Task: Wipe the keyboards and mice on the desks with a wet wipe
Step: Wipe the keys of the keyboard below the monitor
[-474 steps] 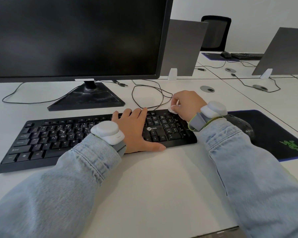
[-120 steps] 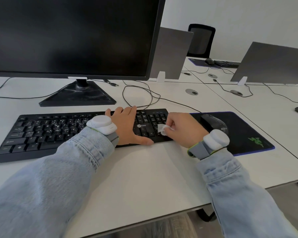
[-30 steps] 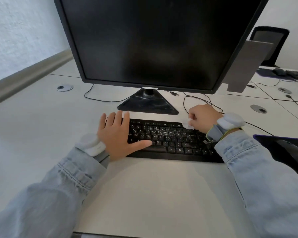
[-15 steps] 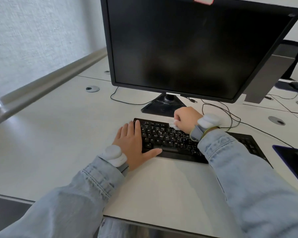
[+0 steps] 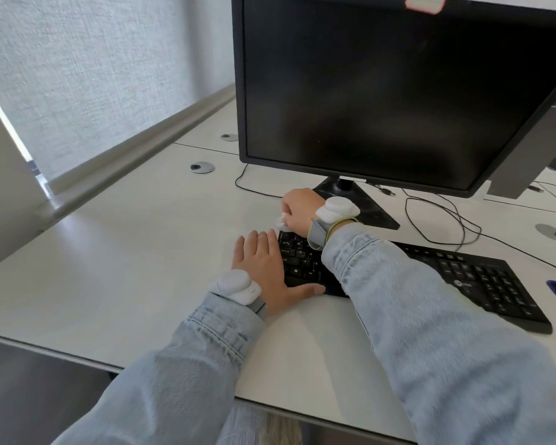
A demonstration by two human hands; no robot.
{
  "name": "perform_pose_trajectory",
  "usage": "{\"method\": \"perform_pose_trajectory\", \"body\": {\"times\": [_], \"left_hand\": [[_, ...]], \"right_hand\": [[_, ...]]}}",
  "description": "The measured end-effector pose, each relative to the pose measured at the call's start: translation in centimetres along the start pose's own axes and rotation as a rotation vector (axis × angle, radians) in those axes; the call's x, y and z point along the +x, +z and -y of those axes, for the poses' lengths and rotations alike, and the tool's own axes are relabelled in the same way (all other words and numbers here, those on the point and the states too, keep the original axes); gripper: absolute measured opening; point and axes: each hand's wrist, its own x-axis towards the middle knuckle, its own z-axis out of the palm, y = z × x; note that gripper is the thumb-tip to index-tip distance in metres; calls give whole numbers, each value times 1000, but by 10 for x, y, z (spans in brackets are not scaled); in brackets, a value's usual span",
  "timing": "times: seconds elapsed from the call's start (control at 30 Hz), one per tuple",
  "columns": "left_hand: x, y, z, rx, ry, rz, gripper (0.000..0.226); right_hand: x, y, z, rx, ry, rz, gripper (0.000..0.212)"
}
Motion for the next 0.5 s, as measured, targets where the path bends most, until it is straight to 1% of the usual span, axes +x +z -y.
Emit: {"method": "perform_pose_trajectory", "body": {"times": [0.07,0.2,0.3,0.37,0.5], "left_hand": [[1,1,2,1,0,4,153],[5,1,2,-16,24,22,149],[6,4,2,-4,-3,-47,154],[7,5,1,-20,-11,-68,154],[8,5,4,-53,9,-63,153]], "right_hand": [[0,1,2,-10,-15,-11,28],[-4,2,1,4,-97,-32,11],[-4,4,4,74,-153,-35,6],[-5,4,5,77,-171,-38,5],[-11,4,0,111,-144,-62,8]]}}
